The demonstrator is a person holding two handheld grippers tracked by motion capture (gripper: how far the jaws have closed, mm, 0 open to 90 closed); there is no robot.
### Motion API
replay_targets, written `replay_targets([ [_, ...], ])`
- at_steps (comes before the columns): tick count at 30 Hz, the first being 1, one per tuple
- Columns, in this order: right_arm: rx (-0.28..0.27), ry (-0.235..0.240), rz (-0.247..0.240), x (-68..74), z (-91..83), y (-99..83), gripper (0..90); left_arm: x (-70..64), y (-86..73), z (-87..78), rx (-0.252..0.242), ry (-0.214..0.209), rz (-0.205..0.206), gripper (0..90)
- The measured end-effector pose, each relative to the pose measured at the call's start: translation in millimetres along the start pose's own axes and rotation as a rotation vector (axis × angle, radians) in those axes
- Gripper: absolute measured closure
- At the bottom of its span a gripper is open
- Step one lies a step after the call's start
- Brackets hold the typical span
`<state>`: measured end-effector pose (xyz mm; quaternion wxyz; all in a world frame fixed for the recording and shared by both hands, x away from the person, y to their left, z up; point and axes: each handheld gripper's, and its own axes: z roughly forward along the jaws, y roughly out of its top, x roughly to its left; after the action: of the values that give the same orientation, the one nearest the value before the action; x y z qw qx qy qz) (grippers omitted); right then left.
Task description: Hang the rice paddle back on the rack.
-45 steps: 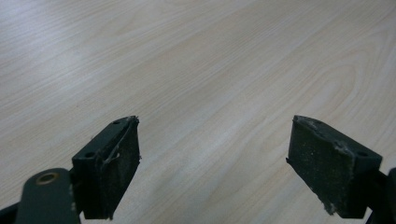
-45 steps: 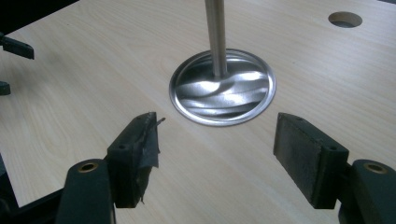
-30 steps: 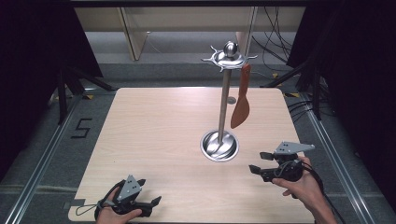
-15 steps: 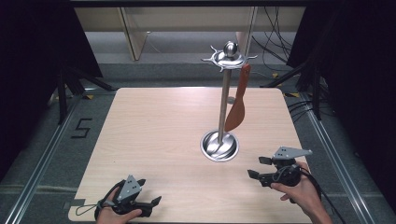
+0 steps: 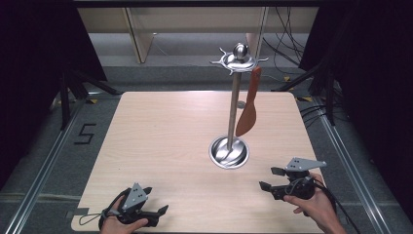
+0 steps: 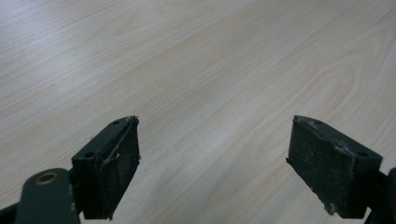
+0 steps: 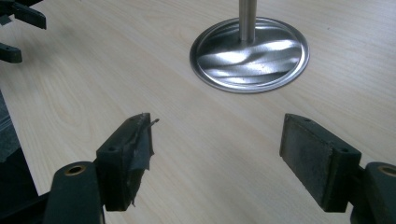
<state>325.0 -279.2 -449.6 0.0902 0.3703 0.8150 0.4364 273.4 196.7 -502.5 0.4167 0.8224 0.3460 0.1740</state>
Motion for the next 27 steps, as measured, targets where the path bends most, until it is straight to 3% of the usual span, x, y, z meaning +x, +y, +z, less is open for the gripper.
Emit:
replay_targets([
  [3, 0.0, -0.015, -0.02, 0.1, -1.7, -1.0, 26.2, -0.3, -0.1, 0.3, -0.003, 0.001, -0.005, 15.9],
  [4, 0.009, 0.01, 0.004, 2.3, -2.1, -2.8, 26.0, 1.3, 0.2, -0.2, 0.007, 0.006, 0.016, 15.9],
  [6, 0.014, -0.011, 0.008, 4.2, -3.7, -4.6, 25.8, -2.3, -0.8, 1.3, -0.005, -0.001, -0.035, 15.9],
  [10, 0.015, 0.012, -0.004, 5.8, -4.0, -7.9, 25.3, -2.5, -0.9, 1.3, -0.006, 0.0, -0.038, 15.8],
  [11, 0.015, 0.012, -0.004, 5.8, -4.0, -7.9, 25.3, -1.0, -0.7, 0.1, 0.011, 0.008, -0.02, 15.8],
  [12, 0.01, -0.002, -0.036, 5.1, -3.5, -9.3, 25.1, -0.1, -0.6, 0.0, 0.014, 0.011, -0.008, 15.8],
  [13, 0.01, -0.002, -0.036, 5.1, -3.5, -9.3, 25.1, -0.1, -0.6, 0.0, 0.014, 0.011, -0.008, 15.8],
  [14, 0.023, 0.018, -0.01, 7.2, -1.8, -11.4, 24.8, -2.5, -0.9, 1.2, -0.007, 0.0, -0.038, 15.8],
  [15, 0.023, 0.018, -0.01, 7.2, -1.8, -11.4, 24.8, -0.9, -0.3, 1.1, -0.008, -0.001, -0.011, 15.8],
  [17, 0.04, 0.01, 0.005, 8.7, -2.7, -12.8, 24.4, -2.1, -0.8, 1.3, -0.006, -0.001, -0.033, 15.8],
  [20, 0.046, 0.006, -0.003, 8.2, -2.1, -15.2, 24.3, -0.2, -0.6, 0.1, 0.014, 0.011, -0.008, 15.8],
  [22, 0.041, -0.001, -0.013, 7.6, -1.8, -16.9, 24.2, -2.4, -0.9, 1.4, -0.006, -0.002, -0.037, 15.7],
  [24, 0.05, 0.01, -0.006, 8.4, -2.7, -18.0, 24.1, -1.7, -0.9, 1.1, 0.0, 0.003, -0.029, 15.8],
  [25, 0.047, -0.005, -0.032, 7.2, -3.2, -18.2, 24.0, -0.2, -0.7, 0.1, 0.015, 0.011, -0.009, 15.8],
  [26, 0.055, -0.005, 0.008, 10.5, -4.0, -19.3, 23.9, -0.2, -0.7, 0.1, 0.014, 0.011, -0.01, 15.8],
  [27, 0.045, -0.002, -0.004, 10.1, -3.5, -20.3, 23.9, -0.3, -0.7, 0.1, 0.014, 0.011, -0.011, 15.8],
])
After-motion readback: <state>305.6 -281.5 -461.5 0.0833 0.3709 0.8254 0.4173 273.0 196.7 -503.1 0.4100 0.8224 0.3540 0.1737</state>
